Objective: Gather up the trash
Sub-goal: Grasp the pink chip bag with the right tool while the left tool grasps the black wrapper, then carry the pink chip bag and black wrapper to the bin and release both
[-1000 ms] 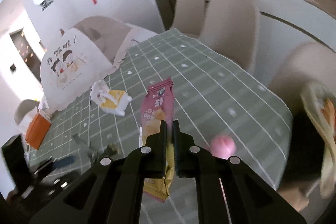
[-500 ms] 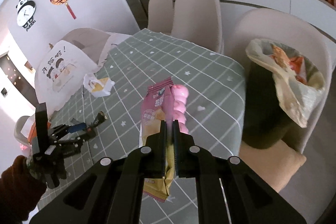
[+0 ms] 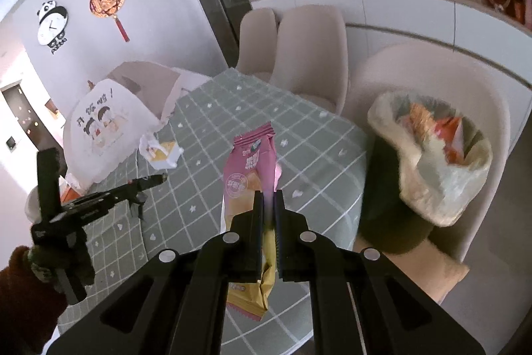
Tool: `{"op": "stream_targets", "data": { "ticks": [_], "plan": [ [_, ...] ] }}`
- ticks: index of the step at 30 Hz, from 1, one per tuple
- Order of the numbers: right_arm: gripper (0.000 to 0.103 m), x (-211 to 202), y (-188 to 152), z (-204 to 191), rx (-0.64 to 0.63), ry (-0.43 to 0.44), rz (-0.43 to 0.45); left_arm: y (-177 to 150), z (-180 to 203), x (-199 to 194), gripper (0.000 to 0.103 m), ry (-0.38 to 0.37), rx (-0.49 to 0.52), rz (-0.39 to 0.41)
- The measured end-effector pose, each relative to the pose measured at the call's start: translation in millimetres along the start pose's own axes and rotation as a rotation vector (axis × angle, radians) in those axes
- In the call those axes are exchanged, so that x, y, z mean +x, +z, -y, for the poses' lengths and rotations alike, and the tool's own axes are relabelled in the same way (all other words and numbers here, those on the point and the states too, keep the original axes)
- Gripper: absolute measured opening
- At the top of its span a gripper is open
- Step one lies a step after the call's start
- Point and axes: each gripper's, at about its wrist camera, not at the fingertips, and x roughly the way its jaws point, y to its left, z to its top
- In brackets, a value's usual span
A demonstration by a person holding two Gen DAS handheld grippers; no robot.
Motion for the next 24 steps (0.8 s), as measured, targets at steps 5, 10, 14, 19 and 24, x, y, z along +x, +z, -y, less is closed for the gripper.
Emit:
{"op": "stream_targets", "data": {
  "ticks": [5, 10, 14, 19, 24],
  "plan": [
    [0.008, -25, 18, 29, 0.009, -0.011, 0.067, 31, 55, -10, 0.015, -0.050, 0.014, 0.067],
    [0.008, -51, 39, 74, 0.043, -0.044, 0.140, 62, 114, -5, 0.015, -0.117, 0.058, 0.106],
    [0.008, -72, 56, 111, 0.047, -0.098, 0.191, 88, 170, 16, 0.015, -0.214, 0.078, 0.102],
    [0.008, -94, 72, 164, 0.065, -0.169, 0.230, 108, 230, 58, 0.015, -0.302, 0.104, 0.052],
    [0.008, -94, 80, 215, 0.086, -0.218, 0.210, 113, 290, 123, 0.015, -0.317, 0.146, -0.032]
  ]
}}
